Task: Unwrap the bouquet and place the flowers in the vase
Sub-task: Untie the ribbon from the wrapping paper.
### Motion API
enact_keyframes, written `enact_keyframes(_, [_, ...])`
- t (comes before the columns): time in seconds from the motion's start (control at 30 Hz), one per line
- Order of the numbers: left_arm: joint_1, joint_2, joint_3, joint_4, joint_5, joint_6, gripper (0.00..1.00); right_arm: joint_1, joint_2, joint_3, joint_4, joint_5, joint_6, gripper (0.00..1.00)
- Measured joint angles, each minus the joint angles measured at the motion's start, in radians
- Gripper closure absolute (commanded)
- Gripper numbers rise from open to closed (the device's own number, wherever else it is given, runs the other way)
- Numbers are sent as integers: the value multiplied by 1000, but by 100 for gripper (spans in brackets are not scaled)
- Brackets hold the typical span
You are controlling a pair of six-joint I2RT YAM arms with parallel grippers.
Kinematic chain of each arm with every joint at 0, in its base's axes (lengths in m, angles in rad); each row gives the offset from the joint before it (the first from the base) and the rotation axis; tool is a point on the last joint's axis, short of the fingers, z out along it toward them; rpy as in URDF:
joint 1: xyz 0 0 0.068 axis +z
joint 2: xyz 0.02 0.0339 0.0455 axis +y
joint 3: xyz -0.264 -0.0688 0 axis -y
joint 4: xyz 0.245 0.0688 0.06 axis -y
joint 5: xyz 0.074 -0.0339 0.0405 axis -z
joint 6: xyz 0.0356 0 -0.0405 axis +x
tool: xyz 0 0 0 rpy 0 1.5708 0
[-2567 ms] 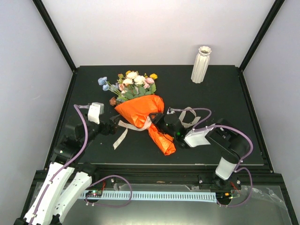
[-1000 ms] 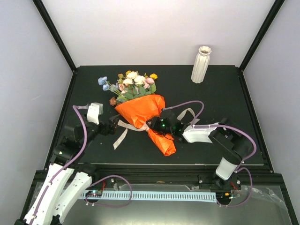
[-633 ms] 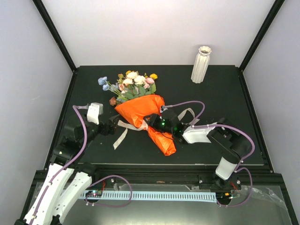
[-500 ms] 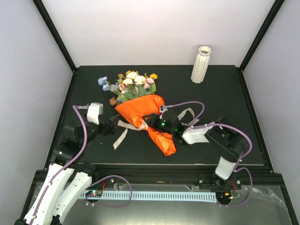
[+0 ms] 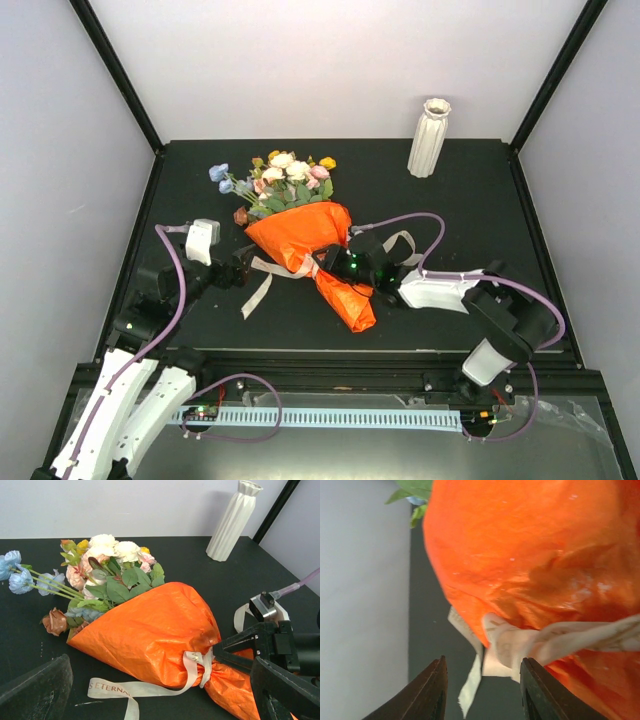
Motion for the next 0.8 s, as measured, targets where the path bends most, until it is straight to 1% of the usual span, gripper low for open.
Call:
enact_keyframes(0.1, [0, 0, 0, 0, 0, 0, 1, 0, -2, 19, -92, 6, -9, 57])
enact_keyframes(0.17, [0, 0, 0, 0, 0, 0, 1, 0, 4, 30, -123, 5, -9, 57])
enact_keyframes(0.37, [0, 0, 0, 0, 0, 0, 1, 0, 81, 84, -146, -3, -4, 57])
enact_keyframes(0.5, [0, 0, 0, 0, 0, 0, 1, 0, 132, 103, -109, -23, 3, 59])
enact_keyframes(0.8, [0, 0, 0, 0, 0, 0, 1, 0, 159, 54, 87, -49, 18, 62])
